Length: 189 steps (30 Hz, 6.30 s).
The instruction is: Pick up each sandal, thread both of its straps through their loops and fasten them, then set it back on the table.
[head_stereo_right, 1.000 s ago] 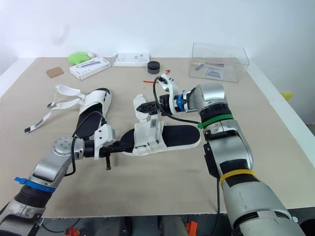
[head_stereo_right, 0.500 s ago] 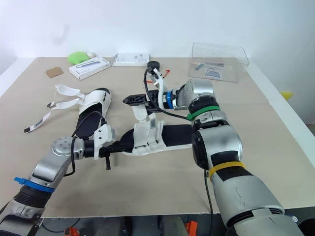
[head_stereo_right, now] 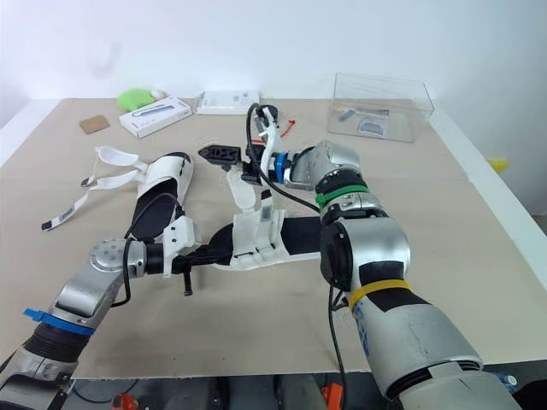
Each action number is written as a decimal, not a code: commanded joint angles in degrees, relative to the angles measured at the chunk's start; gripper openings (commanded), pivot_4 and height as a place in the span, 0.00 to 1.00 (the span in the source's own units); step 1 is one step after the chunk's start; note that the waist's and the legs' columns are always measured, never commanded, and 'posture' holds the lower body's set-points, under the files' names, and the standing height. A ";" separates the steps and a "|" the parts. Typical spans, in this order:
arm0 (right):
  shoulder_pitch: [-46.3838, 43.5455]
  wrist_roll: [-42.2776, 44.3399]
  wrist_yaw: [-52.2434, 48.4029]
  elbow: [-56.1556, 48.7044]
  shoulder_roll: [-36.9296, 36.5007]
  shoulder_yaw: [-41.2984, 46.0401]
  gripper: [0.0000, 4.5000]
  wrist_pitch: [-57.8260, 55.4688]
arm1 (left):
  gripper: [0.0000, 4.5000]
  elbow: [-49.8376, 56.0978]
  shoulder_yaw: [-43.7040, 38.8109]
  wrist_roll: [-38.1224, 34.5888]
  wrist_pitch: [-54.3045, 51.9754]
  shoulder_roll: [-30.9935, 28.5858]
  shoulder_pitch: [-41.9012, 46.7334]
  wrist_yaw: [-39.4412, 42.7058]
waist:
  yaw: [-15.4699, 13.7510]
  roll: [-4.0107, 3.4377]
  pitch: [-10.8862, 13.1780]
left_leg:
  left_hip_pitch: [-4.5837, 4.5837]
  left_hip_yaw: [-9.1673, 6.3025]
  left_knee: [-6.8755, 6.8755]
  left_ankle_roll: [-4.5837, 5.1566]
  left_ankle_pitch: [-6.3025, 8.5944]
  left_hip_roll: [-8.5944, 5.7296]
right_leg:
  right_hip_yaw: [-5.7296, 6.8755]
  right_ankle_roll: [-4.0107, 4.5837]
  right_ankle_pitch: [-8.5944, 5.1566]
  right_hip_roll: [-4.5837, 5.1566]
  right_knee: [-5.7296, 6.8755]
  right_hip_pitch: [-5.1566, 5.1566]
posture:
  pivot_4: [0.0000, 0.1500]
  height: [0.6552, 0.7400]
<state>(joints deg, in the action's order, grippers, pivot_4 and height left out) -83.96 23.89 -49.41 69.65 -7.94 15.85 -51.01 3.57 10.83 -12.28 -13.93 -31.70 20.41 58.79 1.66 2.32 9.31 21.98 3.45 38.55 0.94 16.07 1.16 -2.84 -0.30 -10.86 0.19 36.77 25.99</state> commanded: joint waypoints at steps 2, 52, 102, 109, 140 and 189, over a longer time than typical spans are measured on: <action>-2.81 1.27 -0.02 -1.74 -0.89 2.20 0.99 2.92 | 0.00 -1.27 1.25 1.21 -1.03 0.15 -0.84 -0.76 | 0.00 0.00 0.00 | 0.01 -0.02 0.00 0.00 0.00 0.00 | 0.02 0.00 0.00 0.00 0.00 0.00 | 1.00 1.00; 29.99 -42.26 -9.92 -41.11 -19.02 -37.98 0.44 117.67 | 0.00 -1.97 1.11 0.12 -2.55 1.55 0.05 -0.42 | 0.09 -0.01 0.00 | -0.73 -0.36 0.07 -0.13 -0.24 -0.27 | 0.05 0.11 -0.22 0.09 0.29 -0.67 | 1.00 1.00; 37.31 31.55 18.31 -84.79 -19.60 -30.49 0.77 -41.49 | 0.00 -1.14 1.14 -1.11 -5.00 1.59 0.13 -0.03 | -0.28 0.03 -0.04 | -0.47 -0.75 0.06 -0.04 -0.27 -0.07 | 0.33 -0.22 -0.54 -0.14 0.22 -0.64 | 1.00 1.00; 37.04 28.81 19.81 -83.85 -16.90 -29.75 0.77 -40.35 | 0.00 -0.76 1.35 -1.01 -4.97 1.92 -0.40 -0.47 | -0.27 0.03 -0.04 | -0.47 -0.76 0.06 -0.04 -0.27 -0.07 | 0.32 -0.25 -0.57 -0.15 0.22 -0.64 | 1.00 1.00; 36.76 21.12 5.08 -83.02 -24.33 -35.79 0.77 -33.98 | 0.00 -2.26 0.98 -1.01 -4.62 2.16 0.51 -0.96 | -0.28 0.03 -0.04 | -0.51 -0.69 0.10 0.00 -0.30 -0.13 | 0.27 -0.39 -0.47 -0.09 0.21 -0.66 | 1.00 1.00; 10.57 15.86 -1.63 -47.95 -18.79 -38.87 0.02 -31.00 | 0.00 -3.18 1.79 -0.09 -3.06 3.16 0.65 -1.03 | -0.25 -0.02 -0.01 | -0.09 -0.87 0.04 0.02 -0.26 -0.40 | 0.41 -0.32 -0.30 0.24 -0.11 -0.54 | 1.00 1.00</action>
<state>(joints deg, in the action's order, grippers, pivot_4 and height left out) -71.68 40.61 -48.30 21.76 -26.07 -22.58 -83.25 1.46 11.54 -13.64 -16.45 -28.36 21.71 58.31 1.41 2.29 9.30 21.92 2.52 38.59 0.97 15.81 0.76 -2.38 -0.61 -11.16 0.42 36.65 25.45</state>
